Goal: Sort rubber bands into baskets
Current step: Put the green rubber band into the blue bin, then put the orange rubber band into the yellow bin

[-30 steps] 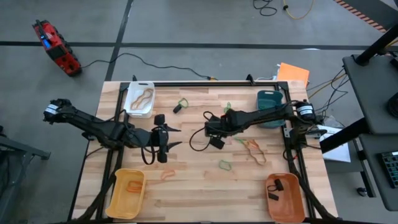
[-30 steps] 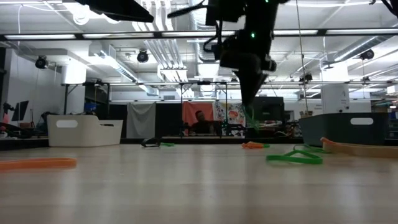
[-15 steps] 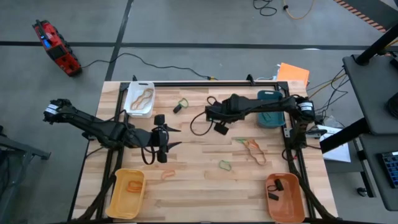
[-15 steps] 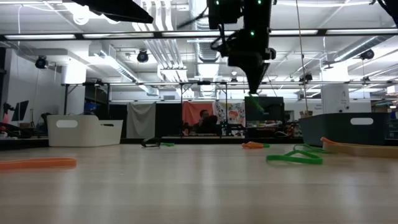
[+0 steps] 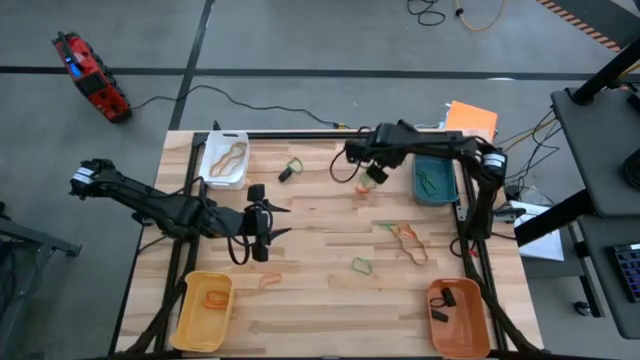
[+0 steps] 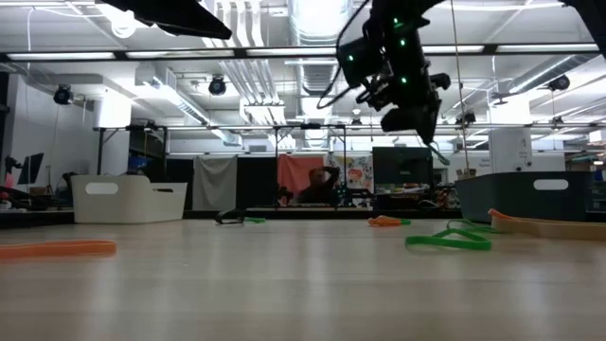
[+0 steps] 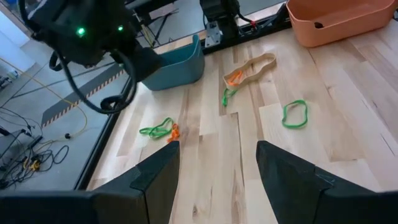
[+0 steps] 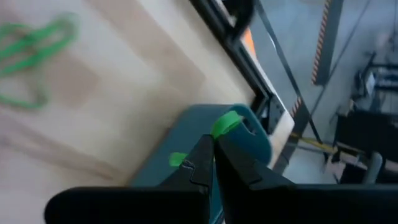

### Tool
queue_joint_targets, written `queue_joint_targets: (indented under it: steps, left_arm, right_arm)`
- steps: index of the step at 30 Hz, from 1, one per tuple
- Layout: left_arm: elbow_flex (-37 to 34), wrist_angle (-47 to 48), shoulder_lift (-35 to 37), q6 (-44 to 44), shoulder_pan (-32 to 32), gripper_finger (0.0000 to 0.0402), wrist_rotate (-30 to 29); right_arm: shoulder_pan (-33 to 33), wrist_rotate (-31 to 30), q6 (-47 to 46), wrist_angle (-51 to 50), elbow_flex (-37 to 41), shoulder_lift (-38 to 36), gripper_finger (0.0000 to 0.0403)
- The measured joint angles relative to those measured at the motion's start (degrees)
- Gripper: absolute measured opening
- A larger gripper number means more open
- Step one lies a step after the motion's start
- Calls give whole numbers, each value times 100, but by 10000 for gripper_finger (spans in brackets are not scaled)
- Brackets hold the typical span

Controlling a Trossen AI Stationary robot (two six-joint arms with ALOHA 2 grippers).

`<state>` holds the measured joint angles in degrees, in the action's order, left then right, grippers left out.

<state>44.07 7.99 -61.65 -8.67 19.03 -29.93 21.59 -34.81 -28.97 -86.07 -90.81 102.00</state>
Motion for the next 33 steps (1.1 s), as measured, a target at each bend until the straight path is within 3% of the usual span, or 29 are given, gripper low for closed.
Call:
queue_joint_targets:
  steps: [8, 23, 27, 33]
  left_arm:
    - [0, 20, 0, 20, 0, 198, 0]
    - [0, -104, 0, -146, 0, 198, -1]
    - [0, -107, 0, -118, 0, 198, -2]
    - [0, -111, 0, -85, 0, 198, -2]
  right_arm:
    - [703, -182, 29, -62, 658, -149, 8]
    - [771, -119, -505, 591, 1985, -1278, 12]
    - [771, 97, -570, 706, 1999, -1428, 36]
    - [771, 97, -646, 710, 1999, -1503, 108]
